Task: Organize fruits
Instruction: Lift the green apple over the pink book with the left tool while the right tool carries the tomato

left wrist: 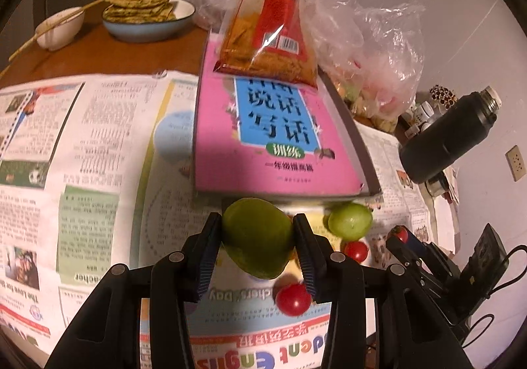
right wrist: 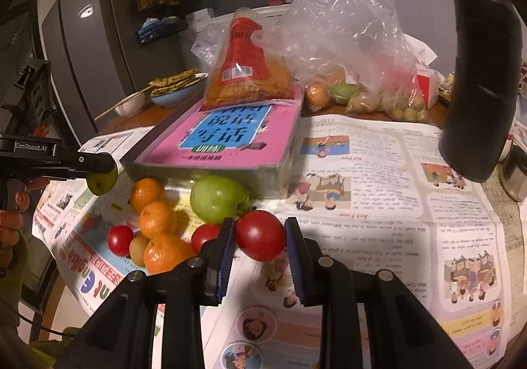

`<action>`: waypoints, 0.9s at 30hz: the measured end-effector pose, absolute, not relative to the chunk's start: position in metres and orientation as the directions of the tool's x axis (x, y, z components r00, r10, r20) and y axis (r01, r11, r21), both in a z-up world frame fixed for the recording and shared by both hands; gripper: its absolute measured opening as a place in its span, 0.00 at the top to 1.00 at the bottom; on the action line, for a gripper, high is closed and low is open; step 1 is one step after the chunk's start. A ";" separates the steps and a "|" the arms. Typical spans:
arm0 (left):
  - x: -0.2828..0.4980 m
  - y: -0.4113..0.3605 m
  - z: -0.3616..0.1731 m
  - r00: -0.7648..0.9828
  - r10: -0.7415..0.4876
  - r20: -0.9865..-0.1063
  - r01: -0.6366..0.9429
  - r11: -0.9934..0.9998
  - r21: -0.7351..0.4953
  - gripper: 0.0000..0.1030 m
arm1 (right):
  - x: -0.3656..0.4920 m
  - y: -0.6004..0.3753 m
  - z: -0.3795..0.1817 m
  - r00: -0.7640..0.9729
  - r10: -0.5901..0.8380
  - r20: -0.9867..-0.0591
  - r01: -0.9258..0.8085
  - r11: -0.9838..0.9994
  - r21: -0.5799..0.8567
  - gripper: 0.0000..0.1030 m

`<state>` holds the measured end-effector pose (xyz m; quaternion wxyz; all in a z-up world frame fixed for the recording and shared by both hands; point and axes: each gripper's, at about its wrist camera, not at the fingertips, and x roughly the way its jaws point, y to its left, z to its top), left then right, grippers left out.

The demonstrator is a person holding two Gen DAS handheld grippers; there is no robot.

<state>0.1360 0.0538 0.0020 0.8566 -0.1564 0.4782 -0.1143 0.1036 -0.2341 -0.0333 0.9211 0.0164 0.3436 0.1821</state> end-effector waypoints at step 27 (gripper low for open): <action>0.209 0.025 0.004 0.539 -0.243 -0.807 0.065 0.967 -0.248 0.56 | 0.170 -0.198 0.011 0.716 0.424 -0.554 -0.361 0.905 0.225 0.70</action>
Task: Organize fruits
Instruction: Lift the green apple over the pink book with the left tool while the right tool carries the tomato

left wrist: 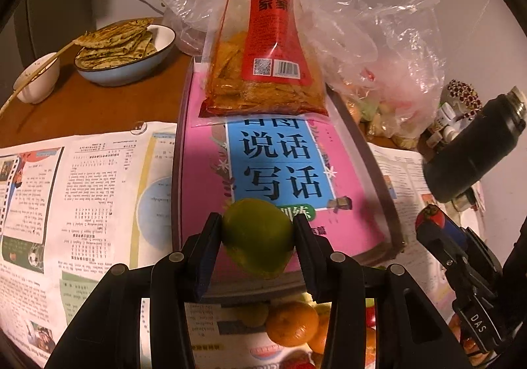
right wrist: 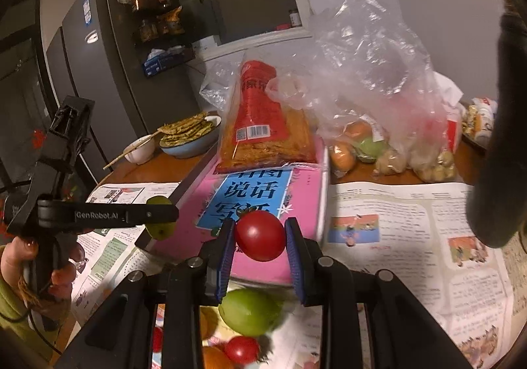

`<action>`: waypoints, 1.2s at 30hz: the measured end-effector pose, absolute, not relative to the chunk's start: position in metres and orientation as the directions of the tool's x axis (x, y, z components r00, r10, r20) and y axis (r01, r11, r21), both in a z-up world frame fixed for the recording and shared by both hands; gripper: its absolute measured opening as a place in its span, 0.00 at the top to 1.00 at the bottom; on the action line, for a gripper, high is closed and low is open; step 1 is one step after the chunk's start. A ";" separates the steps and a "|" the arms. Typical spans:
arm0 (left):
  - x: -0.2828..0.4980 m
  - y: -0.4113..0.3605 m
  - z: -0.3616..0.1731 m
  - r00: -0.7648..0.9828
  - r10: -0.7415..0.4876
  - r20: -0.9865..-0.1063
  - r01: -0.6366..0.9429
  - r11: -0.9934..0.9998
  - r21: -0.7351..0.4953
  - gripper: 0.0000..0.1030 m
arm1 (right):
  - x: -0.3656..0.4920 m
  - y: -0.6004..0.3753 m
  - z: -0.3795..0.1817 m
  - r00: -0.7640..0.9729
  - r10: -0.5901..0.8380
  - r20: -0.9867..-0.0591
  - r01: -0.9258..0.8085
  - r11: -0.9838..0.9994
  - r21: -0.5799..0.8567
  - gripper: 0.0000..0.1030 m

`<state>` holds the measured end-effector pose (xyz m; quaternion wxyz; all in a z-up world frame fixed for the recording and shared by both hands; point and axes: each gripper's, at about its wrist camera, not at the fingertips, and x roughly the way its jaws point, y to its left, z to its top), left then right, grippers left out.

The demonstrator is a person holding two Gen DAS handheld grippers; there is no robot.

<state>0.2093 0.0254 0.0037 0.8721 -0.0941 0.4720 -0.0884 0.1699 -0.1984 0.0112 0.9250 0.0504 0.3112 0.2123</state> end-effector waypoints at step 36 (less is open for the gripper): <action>0.218 0.018 -0.024 0.500 -0.201 -0.843 0.101 0.980 -0.173 0.56 | 0.193 -0.181 -0.035 0.643 0.333 -0.690 -0.356 0.927 0.115 0.70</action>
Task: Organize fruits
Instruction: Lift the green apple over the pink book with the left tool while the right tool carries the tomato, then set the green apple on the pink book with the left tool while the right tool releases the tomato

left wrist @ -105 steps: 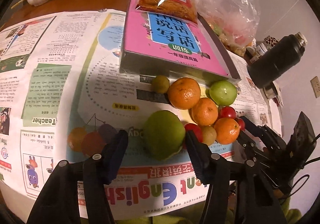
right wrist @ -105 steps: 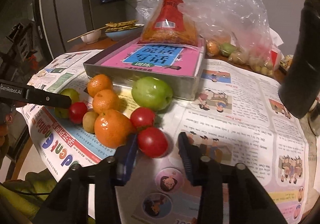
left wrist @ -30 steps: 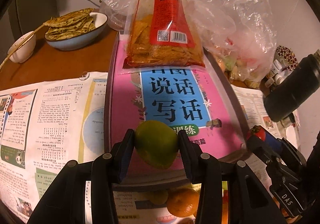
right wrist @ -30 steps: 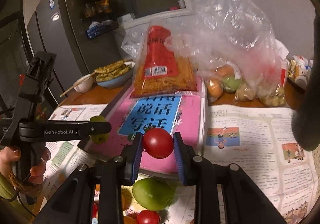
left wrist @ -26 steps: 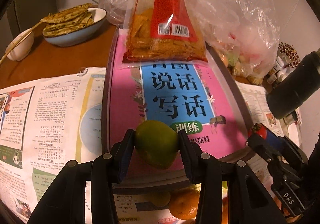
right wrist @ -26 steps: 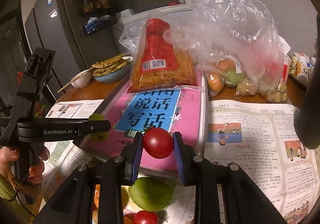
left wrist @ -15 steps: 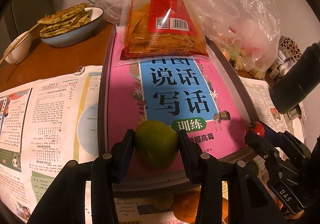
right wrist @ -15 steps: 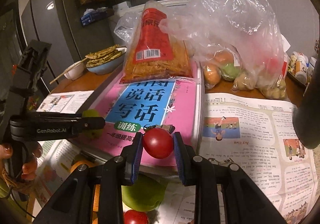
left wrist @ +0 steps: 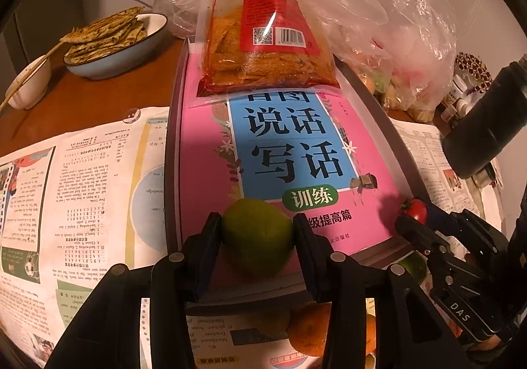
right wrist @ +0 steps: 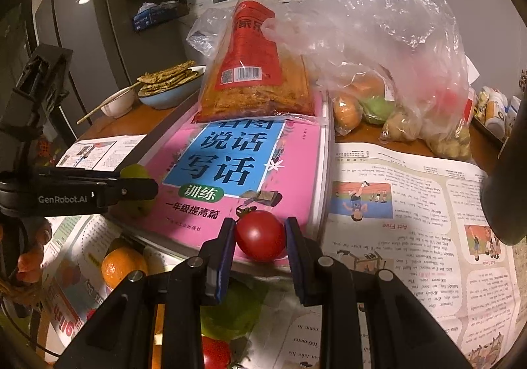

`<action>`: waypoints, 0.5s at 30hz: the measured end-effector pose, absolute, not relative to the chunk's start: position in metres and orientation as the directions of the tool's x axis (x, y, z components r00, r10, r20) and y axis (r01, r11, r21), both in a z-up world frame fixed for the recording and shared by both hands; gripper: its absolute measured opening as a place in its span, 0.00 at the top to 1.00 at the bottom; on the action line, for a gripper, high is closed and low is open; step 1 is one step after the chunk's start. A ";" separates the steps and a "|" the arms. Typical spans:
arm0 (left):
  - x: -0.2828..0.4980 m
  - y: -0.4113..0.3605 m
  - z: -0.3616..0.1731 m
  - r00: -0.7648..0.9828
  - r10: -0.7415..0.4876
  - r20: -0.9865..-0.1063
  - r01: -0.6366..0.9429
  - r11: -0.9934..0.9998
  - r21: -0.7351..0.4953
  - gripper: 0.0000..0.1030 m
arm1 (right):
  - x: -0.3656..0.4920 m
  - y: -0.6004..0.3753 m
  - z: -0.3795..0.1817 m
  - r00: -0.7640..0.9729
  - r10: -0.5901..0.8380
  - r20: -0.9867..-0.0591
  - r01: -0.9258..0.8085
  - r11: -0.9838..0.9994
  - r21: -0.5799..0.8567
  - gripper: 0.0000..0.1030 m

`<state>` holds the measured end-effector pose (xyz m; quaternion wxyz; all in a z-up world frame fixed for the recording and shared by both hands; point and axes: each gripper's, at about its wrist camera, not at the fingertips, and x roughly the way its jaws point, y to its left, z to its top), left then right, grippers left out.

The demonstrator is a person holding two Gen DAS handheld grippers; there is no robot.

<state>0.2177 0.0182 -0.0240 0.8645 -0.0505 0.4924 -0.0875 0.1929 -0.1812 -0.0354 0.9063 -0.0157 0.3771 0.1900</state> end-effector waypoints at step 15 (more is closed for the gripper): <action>0.207 0.020 -0.022 0.513 -0.182 -0.839 0.108 0.983 -0.147 0.56 | 0.188 -0.181 -0.034 0.659 0.315 -0.683 -0.344 0.934 0.099 0.69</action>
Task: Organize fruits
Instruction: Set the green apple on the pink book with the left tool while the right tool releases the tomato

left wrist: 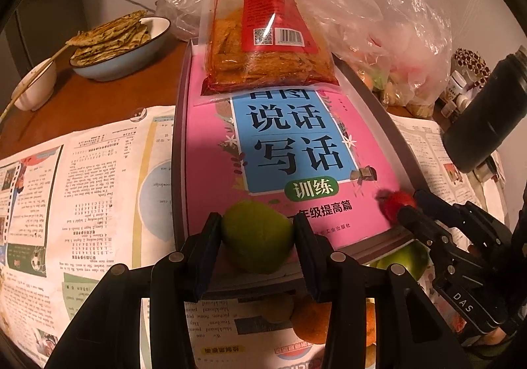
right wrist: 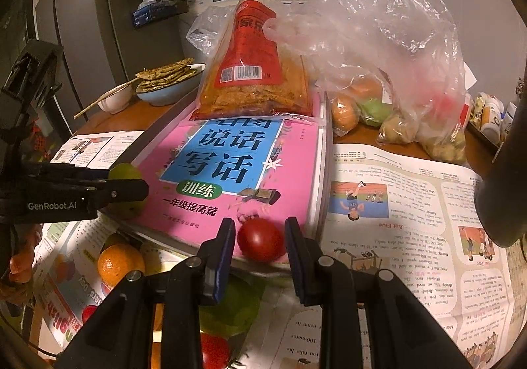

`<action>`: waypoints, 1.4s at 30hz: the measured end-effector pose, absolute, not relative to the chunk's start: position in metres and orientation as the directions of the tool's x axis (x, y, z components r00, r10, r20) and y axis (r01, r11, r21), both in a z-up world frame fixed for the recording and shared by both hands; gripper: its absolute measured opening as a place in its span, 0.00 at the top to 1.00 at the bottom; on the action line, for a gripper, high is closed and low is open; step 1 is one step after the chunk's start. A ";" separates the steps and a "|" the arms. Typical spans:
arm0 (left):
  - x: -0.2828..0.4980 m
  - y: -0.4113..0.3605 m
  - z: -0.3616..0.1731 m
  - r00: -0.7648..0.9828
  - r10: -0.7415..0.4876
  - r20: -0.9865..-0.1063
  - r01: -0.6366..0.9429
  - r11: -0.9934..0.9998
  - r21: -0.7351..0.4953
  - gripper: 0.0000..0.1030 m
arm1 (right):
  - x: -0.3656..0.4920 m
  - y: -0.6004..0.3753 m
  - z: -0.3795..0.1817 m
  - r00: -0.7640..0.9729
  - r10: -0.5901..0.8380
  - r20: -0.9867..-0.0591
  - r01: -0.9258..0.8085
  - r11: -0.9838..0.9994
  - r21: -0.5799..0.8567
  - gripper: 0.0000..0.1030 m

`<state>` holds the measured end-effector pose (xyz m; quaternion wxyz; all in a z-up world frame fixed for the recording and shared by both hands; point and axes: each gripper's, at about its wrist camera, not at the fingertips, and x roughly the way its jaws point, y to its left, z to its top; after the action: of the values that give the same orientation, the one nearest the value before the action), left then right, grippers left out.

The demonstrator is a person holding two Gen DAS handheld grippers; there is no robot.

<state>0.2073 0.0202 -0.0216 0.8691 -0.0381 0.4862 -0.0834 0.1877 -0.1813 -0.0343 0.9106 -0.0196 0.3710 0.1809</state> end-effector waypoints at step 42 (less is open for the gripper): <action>0.193 0.019 -0.004 0.555 -0.188 -0.810 0.098 0.982 -0.161 0.38 | 0.159 -0.208 -0.010 0.726 0.330 -0.604 -0.285 0.943 0.173 0.29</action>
<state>0.1927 0.0194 -0.0044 0.8804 -0.0486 0.4647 -0.0810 0.1589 -0.2082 -0.0102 0.9282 0.0340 0.3313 0.1657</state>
